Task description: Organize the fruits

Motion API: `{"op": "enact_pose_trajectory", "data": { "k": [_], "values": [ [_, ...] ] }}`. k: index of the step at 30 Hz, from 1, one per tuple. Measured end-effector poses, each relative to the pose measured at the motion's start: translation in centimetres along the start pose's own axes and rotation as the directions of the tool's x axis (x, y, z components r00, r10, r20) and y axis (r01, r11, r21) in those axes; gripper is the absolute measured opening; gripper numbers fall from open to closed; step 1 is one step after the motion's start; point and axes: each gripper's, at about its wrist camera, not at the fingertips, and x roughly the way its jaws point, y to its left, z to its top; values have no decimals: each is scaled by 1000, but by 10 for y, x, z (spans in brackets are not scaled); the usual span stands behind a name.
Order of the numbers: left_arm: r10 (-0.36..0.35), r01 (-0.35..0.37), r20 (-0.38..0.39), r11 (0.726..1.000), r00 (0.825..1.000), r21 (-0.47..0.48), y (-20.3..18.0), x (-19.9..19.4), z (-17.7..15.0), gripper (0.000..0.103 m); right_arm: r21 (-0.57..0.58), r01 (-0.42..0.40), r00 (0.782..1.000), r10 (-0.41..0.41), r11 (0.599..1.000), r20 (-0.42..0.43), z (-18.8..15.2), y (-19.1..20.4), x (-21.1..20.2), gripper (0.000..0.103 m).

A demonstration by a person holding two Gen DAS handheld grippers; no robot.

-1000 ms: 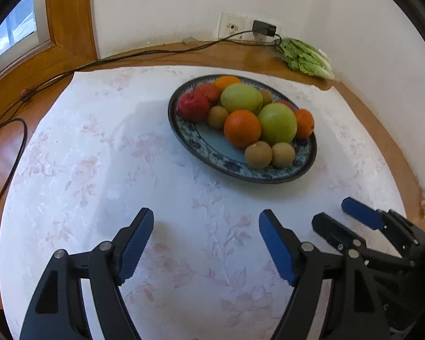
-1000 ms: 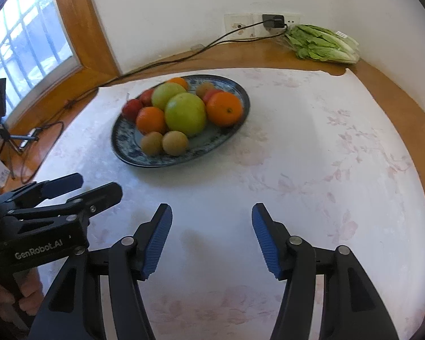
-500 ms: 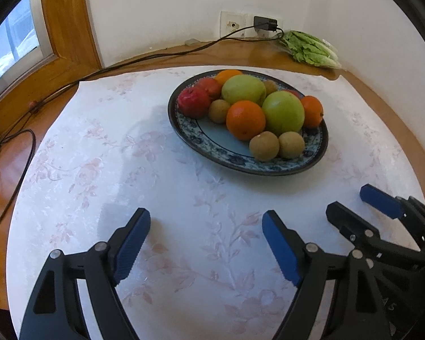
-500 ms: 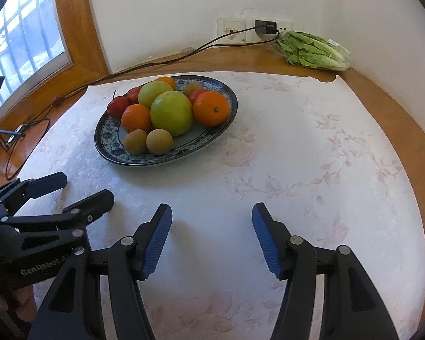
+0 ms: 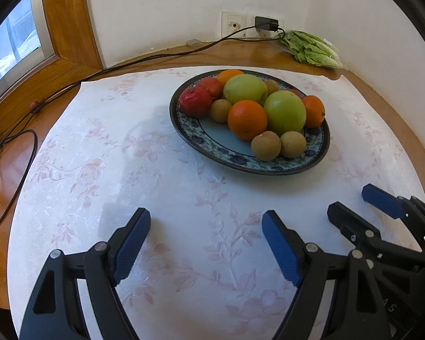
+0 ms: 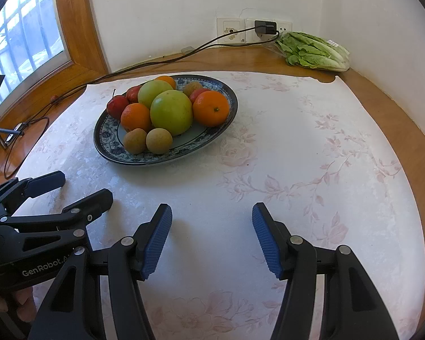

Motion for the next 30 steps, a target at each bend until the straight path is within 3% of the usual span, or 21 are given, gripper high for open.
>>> {"op": "enact_pose_trajectory", "data": {
  "k": [30],
  "values": [
    [4, -4, 24, 1000, 1000, -2, 1, -2, 0, 84, -1, -2, 1000, 2, 1000, 2, 0, 2, 0, 63]
  ]
}}
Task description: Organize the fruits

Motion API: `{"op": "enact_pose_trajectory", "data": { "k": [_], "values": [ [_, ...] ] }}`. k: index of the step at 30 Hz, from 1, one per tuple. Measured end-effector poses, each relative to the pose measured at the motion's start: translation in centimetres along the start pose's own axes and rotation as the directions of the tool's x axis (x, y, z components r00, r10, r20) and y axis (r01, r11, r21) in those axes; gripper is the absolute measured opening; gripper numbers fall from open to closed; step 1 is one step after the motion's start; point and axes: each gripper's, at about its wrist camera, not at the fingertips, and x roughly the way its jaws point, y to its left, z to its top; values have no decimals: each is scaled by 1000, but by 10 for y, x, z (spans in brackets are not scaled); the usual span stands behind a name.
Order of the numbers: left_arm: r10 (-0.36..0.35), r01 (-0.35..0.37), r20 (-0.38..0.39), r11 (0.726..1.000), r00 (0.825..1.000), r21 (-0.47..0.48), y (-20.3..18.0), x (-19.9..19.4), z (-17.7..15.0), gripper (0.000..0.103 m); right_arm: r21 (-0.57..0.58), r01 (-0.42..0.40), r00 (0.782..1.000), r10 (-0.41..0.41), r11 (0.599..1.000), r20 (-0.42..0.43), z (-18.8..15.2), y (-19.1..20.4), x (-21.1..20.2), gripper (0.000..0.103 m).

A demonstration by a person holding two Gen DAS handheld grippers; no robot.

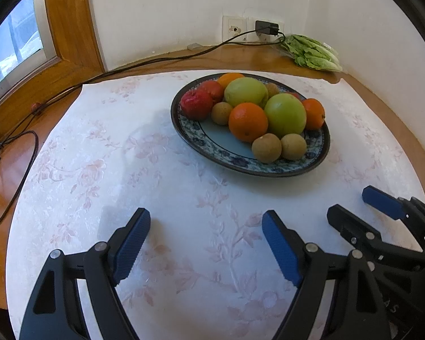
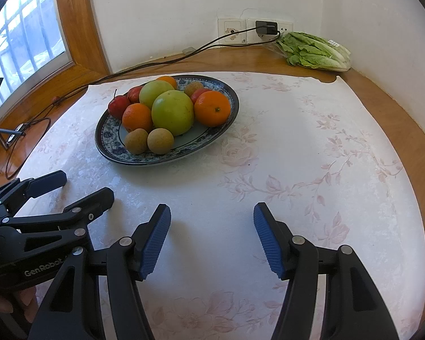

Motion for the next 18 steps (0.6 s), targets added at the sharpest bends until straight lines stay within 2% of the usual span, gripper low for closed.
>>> {"op": "enact_pose_trajectory", "data": {
  "k": [18],
  "values": [
    [4, -4, 12, 1000, 1000, -2, 0, 1, -2, 85, -1, 1, 1000, -1, 1000, -1, 1, 1, 0, 63]
  ]
}}
